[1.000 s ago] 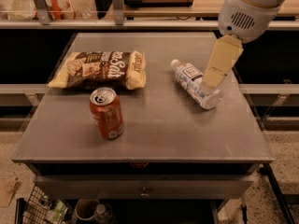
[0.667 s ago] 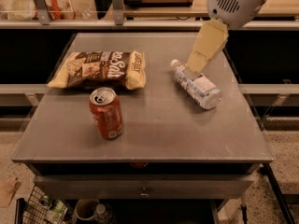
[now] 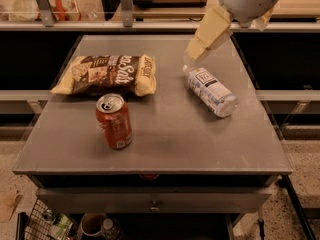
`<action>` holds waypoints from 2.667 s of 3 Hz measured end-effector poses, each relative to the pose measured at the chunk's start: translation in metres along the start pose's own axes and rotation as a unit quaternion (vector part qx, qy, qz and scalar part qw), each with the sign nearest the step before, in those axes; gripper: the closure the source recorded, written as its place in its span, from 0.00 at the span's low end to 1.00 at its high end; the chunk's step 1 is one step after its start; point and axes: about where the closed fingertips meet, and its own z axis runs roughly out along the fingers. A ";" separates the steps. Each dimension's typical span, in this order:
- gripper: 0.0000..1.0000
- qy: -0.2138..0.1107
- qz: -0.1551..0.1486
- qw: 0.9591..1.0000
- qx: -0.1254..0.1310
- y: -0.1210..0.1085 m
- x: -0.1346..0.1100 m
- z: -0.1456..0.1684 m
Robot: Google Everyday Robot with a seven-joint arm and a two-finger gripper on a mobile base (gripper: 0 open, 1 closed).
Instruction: Place blue plastic bottle upright
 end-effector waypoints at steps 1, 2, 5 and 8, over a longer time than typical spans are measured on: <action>0.00 -0.013 0.024 1.000 -0.007 -0.001 0.000 -0.002; 0.00 -0.013 0.024 1.000 -0.007 -0.001 0.000 -0.002; 0.00 0.011 0.021 1.000 -0.002 -0.004 -0.037 0.056; 0.00 0.074 0.082 0.993 -0.030 -0.055 -0.046 0.137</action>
Offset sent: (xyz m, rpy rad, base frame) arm 0.0000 -0.0011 0.0015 0.0335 -0.0077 -0.0386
